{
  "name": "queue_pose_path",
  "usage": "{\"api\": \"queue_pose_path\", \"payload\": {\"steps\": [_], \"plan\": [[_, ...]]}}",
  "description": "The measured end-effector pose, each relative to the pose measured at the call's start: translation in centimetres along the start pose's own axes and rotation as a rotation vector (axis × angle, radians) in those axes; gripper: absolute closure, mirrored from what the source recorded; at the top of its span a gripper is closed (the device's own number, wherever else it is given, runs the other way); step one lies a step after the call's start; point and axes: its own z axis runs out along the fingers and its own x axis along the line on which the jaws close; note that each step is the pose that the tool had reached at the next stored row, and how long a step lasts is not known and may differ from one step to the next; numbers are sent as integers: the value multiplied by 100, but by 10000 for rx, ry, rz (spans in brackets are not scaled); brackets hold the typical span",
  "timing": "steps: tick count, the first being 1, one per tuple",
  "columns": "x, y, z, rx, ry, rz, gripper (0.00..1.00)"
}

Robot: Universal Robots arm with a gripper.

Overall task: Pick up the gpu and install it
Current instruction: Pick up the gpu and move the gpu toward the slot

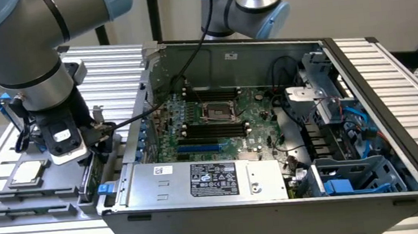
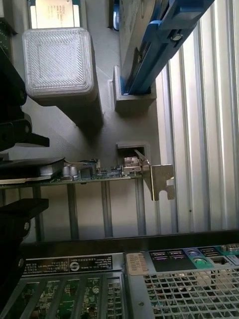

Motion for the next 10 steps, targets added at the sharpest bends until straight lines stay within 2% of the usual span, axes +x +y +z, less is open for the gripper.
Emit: {"api": "queue_pose_path", "payload": {"steps": [7,8,10], "plan": [[0,-7,14,2,1,0,49],[0,-7,15,1,0,0,55],[0,-7,15,1,0,0,58]]}}
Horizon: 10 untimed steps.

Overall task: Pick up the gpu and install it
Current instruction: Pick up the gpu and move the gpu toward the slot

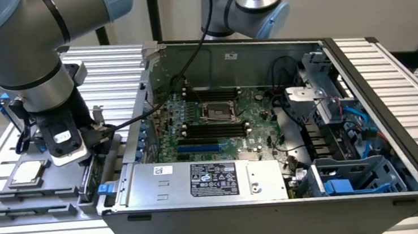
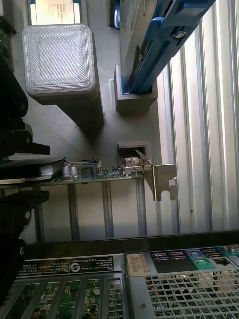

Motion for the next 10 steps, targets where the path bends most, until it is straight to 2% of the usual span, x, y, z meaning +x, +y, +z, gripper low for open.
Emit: {"api": "queue_pose_path", "payload": {"steps": [1,3,4,10], "plan": [[0,0,0,0,0,0,64],[0,0,0,0,2,0,64],[0,0,0,0,1,0,71],[0,0,0,0,0,0,72]]}}
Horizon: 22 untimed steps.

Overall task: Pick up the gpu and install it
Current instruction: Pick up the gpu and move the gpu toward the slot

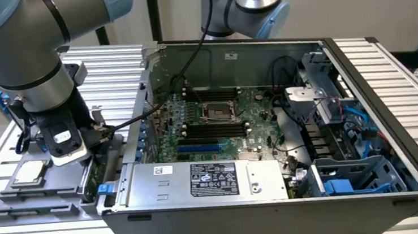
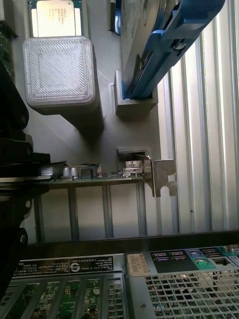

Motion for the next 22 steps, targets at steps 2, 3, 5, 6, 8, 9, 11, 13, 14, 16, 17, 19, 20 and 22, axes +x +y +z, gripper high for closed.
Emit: {"api": "queue_pose_path", "payload": {"steps": [2,3,5,6,8,9,11,13,14,16,17,19,20,22], "plan": [[0,0,0,0,1,0,72],[0,0,0,1,1,0,72],[0,0,0,0,3,0,73],[0,0,0,2,12,0,73],[0,0,1,3,61,-3,73],[1,0,1,7,101,-8,73],[3,0,1,14,199,-26,73],[3,0,1,21,298,-41,73],[4,0,0,23,318,-42,73],[4,0,-1,24,322,-42,73],[4,0,0,23,322,-43,73],[3,0,0,23,322,-43,73],[3,0,0,23,321,-44,73],[3,0,0,22,322,-69,73]]}}
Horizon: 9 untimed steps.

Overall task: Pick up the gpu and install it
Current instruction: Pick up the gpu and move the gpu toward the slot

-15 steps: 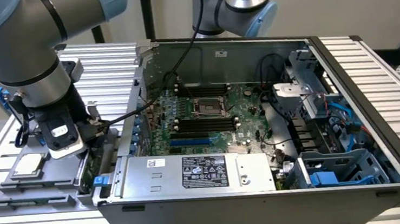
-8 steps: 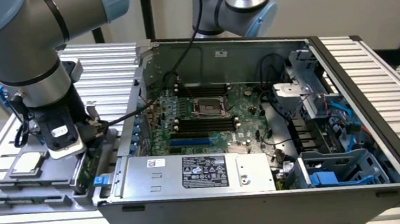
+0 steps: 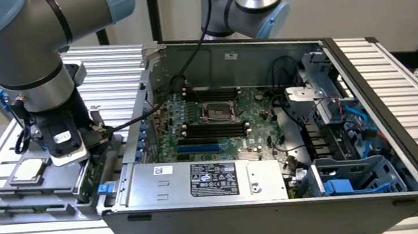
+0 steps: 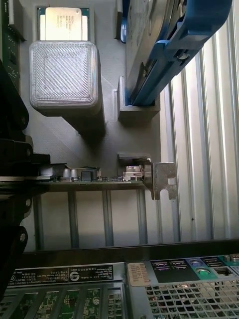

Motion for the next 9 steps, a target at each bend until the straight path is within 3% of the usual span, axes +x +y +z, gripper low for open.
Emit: {"api": "queue_pose_path", "payload": {"steps": [9], "plan": [[0,0,0,1,30,-616,73]]}}
